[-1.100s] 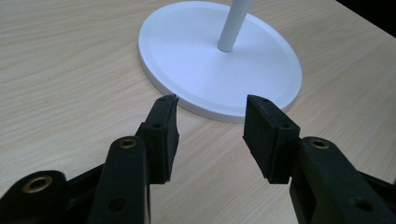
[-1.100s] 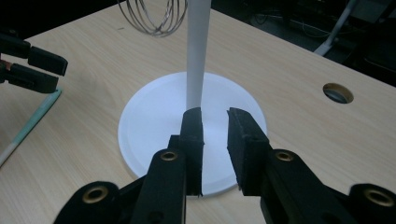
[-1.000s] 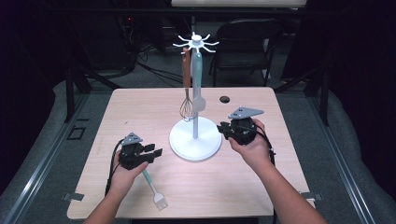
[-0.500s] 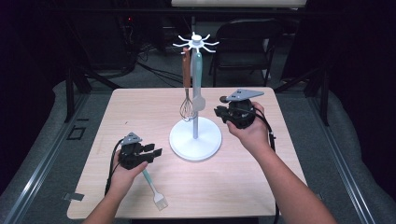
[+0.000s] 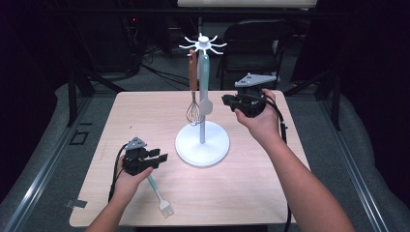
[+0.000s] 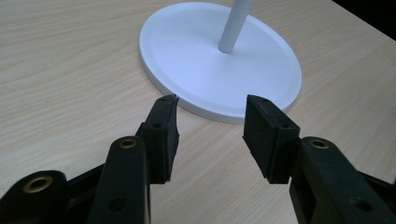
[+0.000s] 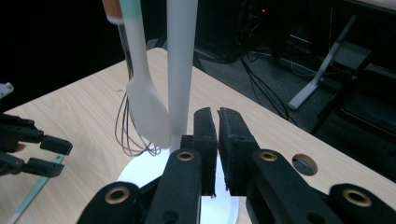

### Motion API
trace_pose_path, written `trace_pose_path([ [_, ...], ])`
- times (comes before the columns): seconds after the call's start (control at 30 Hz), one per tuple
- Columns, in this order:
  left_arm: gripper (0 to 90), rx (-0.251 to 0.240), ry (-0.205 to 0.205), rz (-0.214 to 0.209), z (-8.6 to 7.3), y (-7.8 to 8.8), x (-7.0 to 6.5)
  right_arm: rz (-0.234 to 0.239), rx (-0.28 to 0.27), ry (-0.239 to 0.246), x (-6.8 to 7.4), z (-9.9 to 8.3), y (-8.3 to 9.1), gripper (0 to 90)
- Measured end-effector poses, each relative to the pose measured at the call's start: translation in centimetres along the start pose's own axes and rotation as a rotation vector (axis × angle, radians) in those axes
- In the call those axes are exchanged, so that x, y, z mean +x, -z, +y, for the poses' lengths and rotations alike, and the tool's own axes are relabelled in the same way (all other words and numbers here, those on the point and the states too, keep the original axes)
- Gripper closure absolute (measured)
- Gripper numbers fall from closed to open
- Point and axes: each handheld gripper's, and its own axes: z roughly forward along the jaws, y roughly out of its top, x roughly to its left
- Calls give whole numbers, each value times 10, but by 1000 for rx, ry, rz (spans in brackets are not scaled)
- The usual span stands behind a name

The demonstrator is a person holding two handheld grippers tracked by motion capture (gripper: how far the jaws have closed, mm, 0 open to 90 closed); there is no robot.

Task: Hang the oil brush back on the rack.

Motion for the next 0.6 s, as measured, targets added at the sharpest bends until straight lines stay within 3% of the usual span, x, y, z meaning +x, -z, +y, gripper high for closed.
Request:
trace_pose_path([
  [0.43, 547, -4, 2, -2, 0, 0, 1, -30, -86, 14, 1, 28, 6, 900],
  [0.6, 547, -2, 4, -4, 0, 0, 1, -32, -149, 1, -3, 43, 13, 900],
])
